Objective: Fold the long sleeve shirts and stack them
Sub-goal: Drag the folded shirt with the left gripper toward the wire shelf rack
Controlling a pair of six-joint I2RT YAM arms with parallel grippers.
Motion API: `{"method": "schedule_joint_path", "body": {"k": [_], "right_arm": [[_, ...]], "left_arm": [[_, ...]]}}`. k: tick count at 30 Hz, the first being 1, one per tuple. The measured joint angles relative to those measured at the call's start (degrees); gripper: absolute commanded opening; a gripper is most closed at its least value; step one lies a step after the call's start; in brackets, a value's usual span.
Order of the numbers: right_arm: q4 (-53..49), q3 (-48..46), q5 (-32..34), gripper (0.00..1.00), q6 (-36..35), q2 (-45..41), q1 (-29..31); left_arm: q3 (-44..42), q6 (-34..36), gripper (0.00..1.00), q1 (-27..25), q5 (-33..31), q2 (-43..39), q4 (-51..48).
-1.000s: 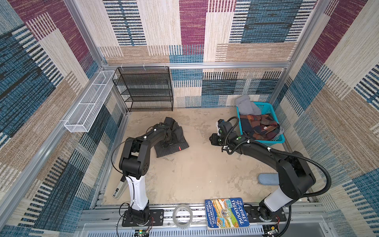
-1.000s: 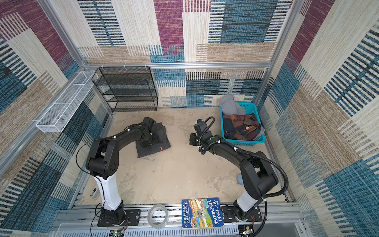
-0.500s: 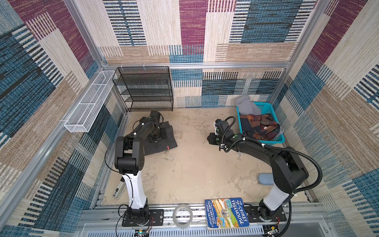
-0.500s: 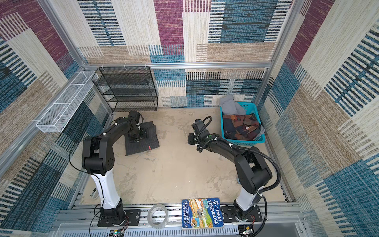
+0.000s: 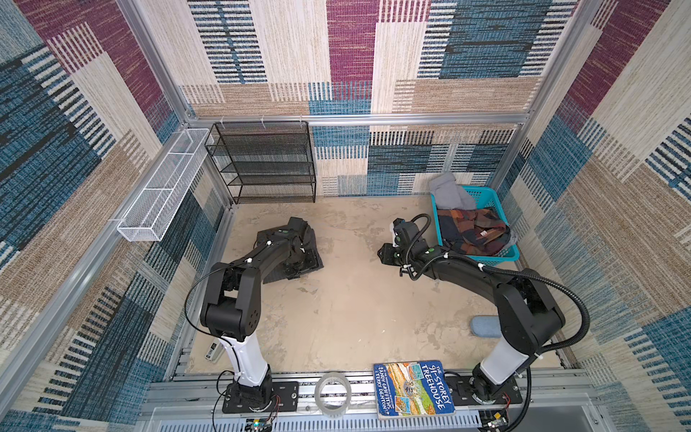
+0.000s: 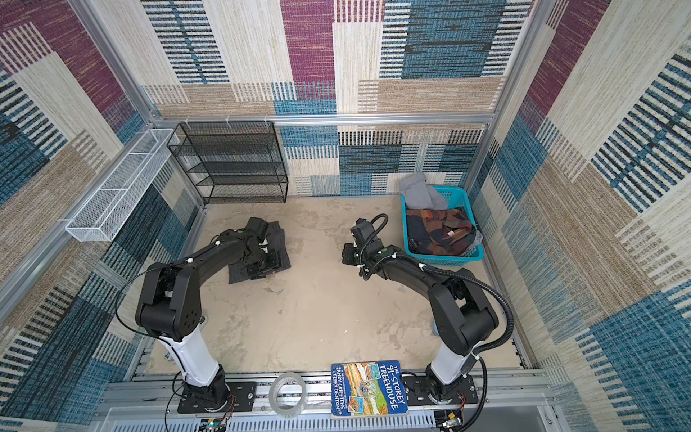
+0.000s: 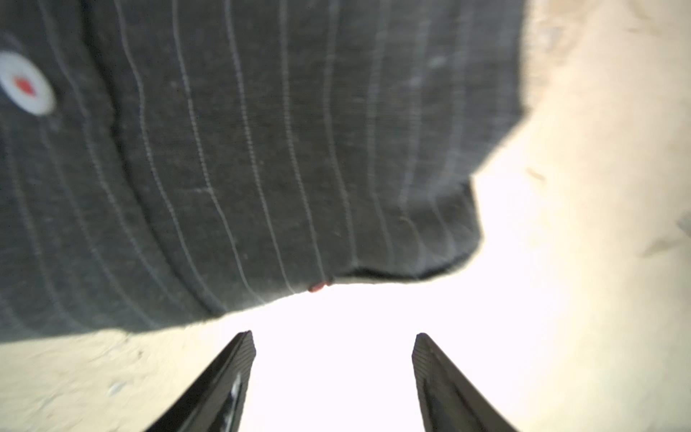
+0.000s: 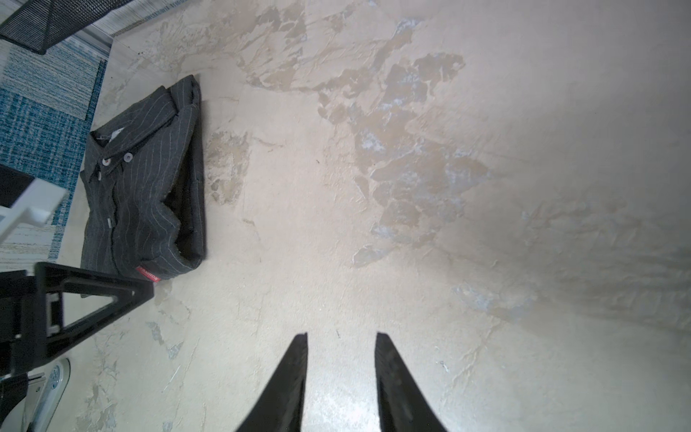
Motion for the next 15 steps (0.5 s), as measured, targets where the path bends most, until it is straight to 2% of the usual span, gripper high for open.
{"method": "schedule_joint_path", "body": {"k": [5,15], "right_arm": [[0.52,-1.60,-0.15,0.34,0.20,-1.11,0.00],[0.94,-2.34,-0.15,0.34,0.63,-1.36,0.00]], "left_arm": [[-0.68,-3.61,0.71,0.50,-0.33,1.92,3.78],[1.75,-3.43,0.71,5.25,-2.05,3.82,4.68]]}}
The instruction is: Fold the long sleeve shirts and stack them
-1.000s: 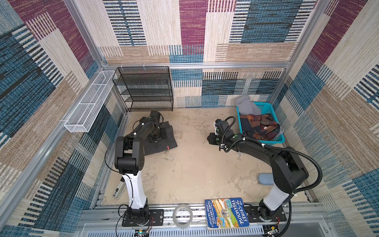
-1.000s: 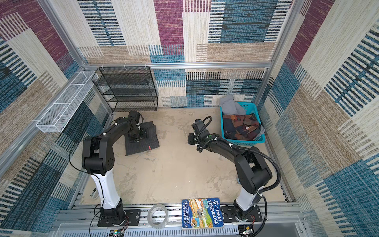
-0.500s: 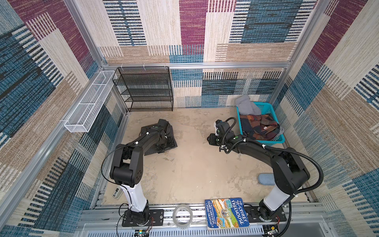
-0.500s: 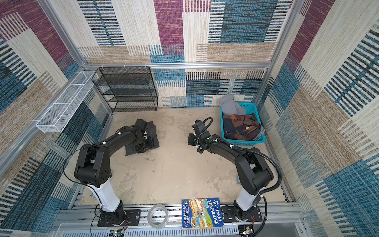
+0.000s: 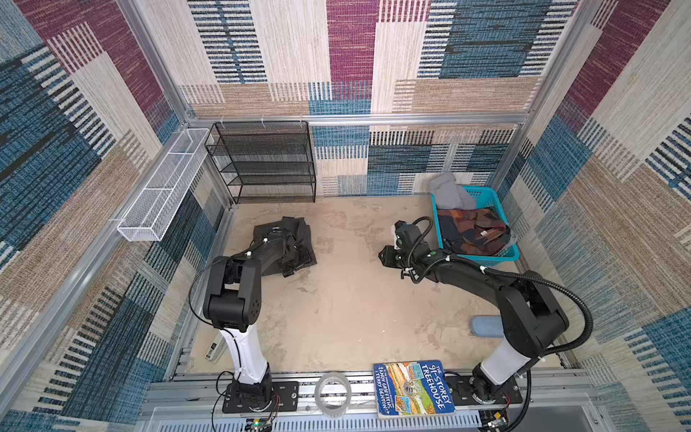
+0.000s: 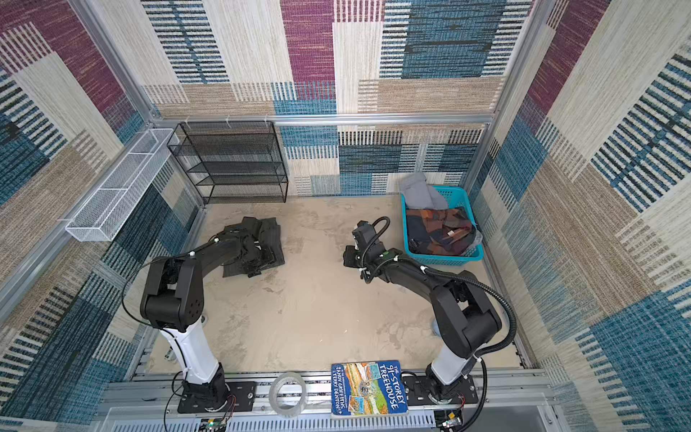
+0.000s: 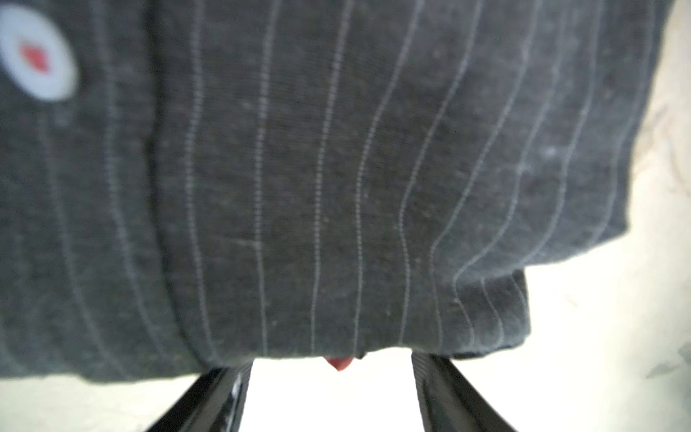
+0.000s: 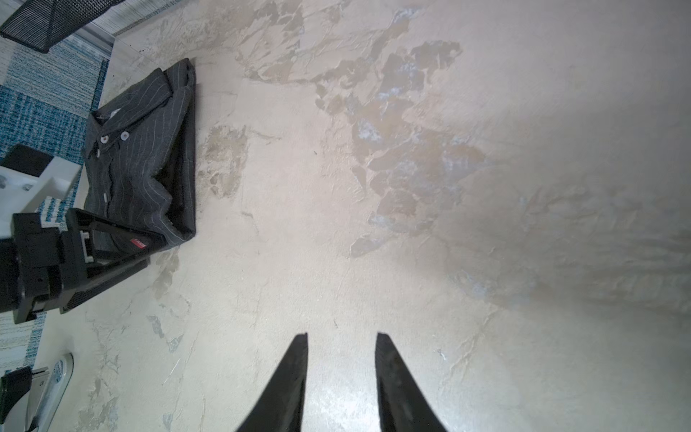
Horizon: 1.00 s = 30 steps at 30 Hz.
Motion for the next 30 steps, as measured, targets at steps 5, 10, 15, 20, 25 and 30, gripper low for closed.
{"method": "schedule_joint_path", "body": {"k": [5,10,15,20,25,30], "right_arm": [[0.00,0.00,0.00,0.34,0.00,0.07,0.00],[0.00,0.00,0.00,0.33,0.00,0.26,0.00],[-0.11,0.02,0.07,0.34,0.00,0.13,0.00],[-0.22,0.00,0.72,0.34,0.00,-0.39,0.00],[-0.55,-0.02,1.11,0.34,0.17,-0.72,-0.02],[-0.59,-0.46,1.55,0.34,0.24,-1.86,-0.07]], "left_arm": [[1.88,0.57,0.71,2.75,-0.81,0.70,-0.42],[4.11,1.97,0.71,5.05,-0.85,2.21,-0.87],[7.06,3.28,0.71,7.02,-0.94,4.83,-1.81],[9.92,3.98,0.71,8.15,-0.94,7.13,-2.43],[12.07,4.33,0.71,8.39,-0.83,8.79,-2.84],[12.22,4.33,0.73,8.39,-0.44,8.00,-2.97]]}}
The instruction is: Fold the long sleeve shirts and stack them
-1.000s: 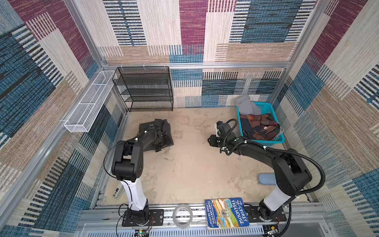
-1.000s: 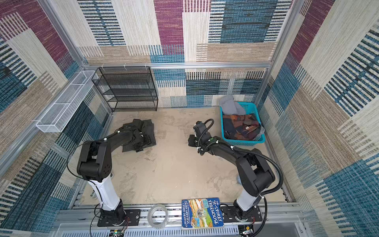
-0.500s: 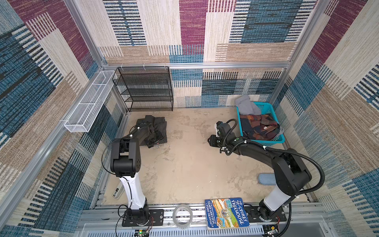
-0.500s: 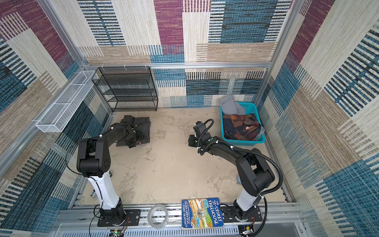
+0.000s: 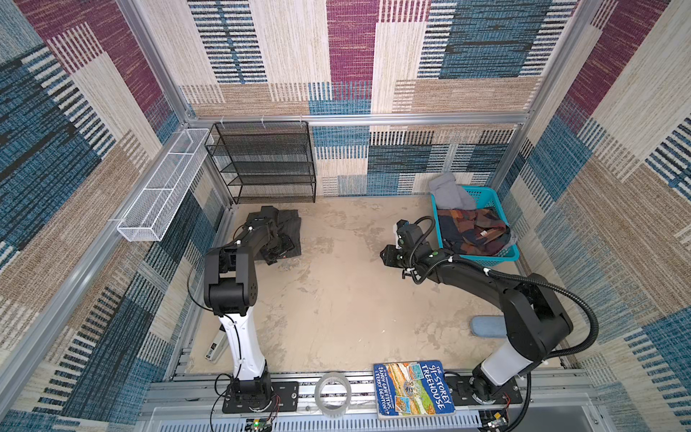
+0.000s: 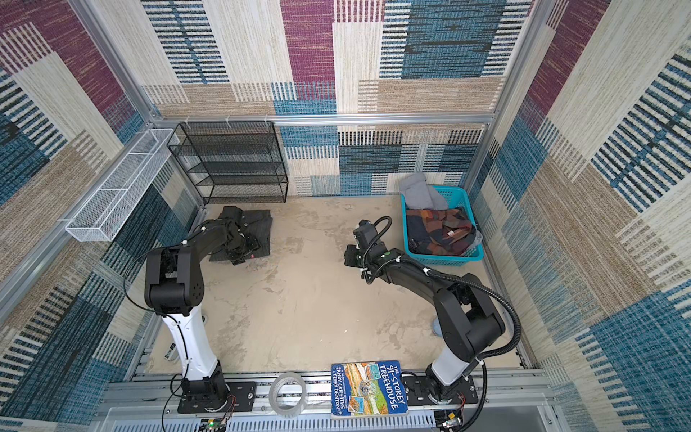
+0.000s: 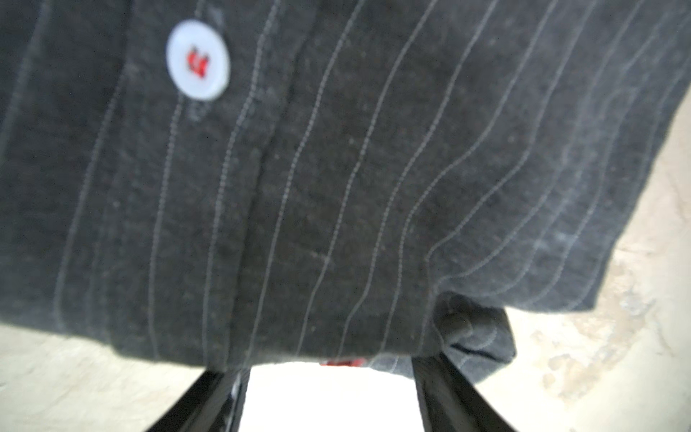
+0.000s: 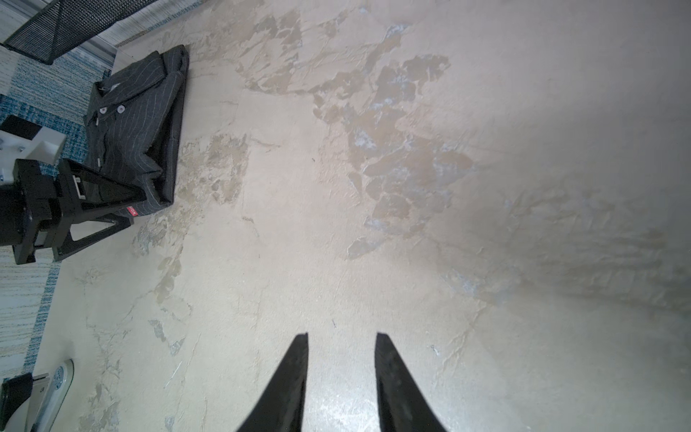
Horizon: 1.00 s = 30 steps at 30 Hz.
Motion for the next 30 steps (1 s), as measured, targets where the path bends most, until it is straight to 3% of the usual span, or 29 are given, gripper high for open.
{"method": "schedule_joint_path", "body": {"k": [3,7,10,14,15,16,17,22,30], "right_arm": [[-0.07,-0.87,0.28,0.34,0.22,-1.29,0.00],[0.09,-2.80,1.22,0.35,0.42,-3.85,-0.42],[0.37,-4.87,2.34,0.39,0.39,-7.15,-1.09],[1.44,-8.81,4.81,0.64,-0.44,-13.42,-2.60],[1.79,-9.99,5.81,0.77,-0.96,-15.21,-3.13],[1.97,-11.06,6.67,0.98,-1.53,-16.79,-3.61],[2.56,-12.37,7.85,1.00,-1.81,-18.60,-4.22],[5.25,-18.64,13.14,1.00,-5.42,-26.21,-7.21],[12.79,-30.34,22.91,1.00,-14.23,-37.16,-7.98]], "left_arm": [[-1.57,0.00,0.77,0.00,1.11,-3.76,0.00],[-5.16,0.02,0.90,0.00,1.46,-11.13,0.09],[-8.48,0.24,0.95,0.00,2.25,-17.68,0.09],[-14.82,1.73,0.99,0.00,2.40,-27.65,0.28],[-16.85,1.95,0.99,0.00,2.23,-30.67,0.57],[-18.36,2.21,0.99,0.00,2.16,-32.96,0.70],[-20.04,2.40,0.99,0.00,1.95,-35.71,1.05],[-27.54,3.61,0.99,0.00,-2.03,-48.85,4.61],[-41.48,8.09,0.99,0.00,-11.58,-63.30,12.37]]}}
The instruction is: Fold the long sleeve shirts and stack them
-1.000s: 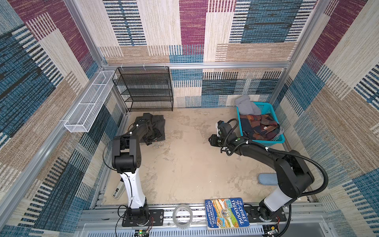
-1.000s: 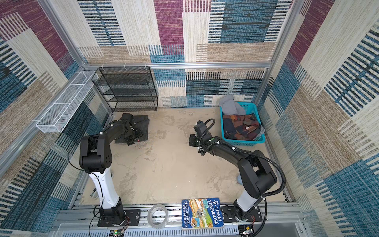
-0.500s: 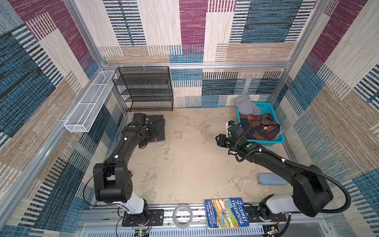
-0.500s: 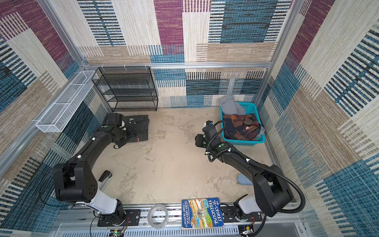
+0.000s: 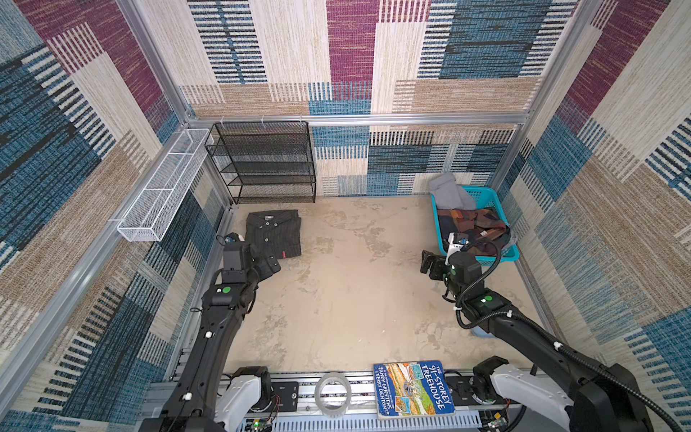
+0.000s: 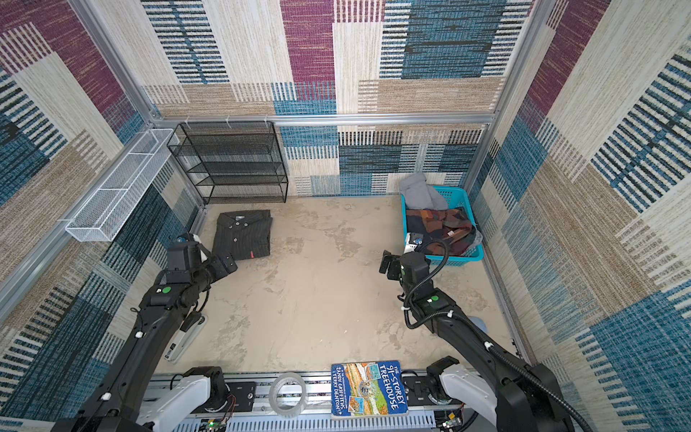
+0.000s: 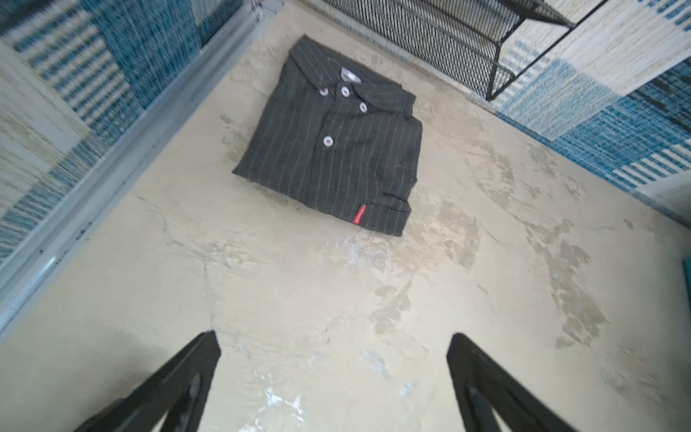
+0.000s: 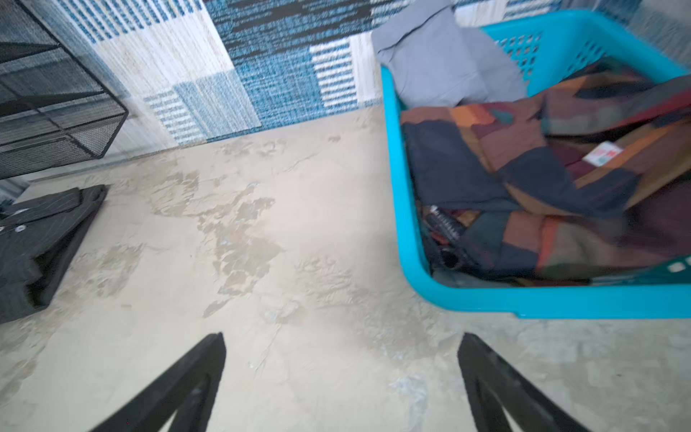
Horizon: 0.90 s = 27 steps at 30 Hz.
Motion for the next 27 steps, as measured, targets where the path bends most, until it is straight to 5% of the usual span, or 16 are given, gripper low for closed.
{"method": "schedule_joint_path", "body": {"k": [7,19,27], "right_arm": [[7.50,-9.64,7.37,1.00,-7.43,-8.04,-0.44],[17.05,-21.88,13.09,1.00,-13.90,-18.64,-2.89],[21.11,-23.47,12.85,1.00,-16.22,-16.85,-4.92]], "left_arm": [[-12.24,4.15,0.99,0.00,-7.13,-5.33,10.69],[-19.21,7.98,0.99,0.00,-9.99,9.35,32.57],[-21.97,13.64,0.99,0.00,-6.08,18.56,46.23]]}}
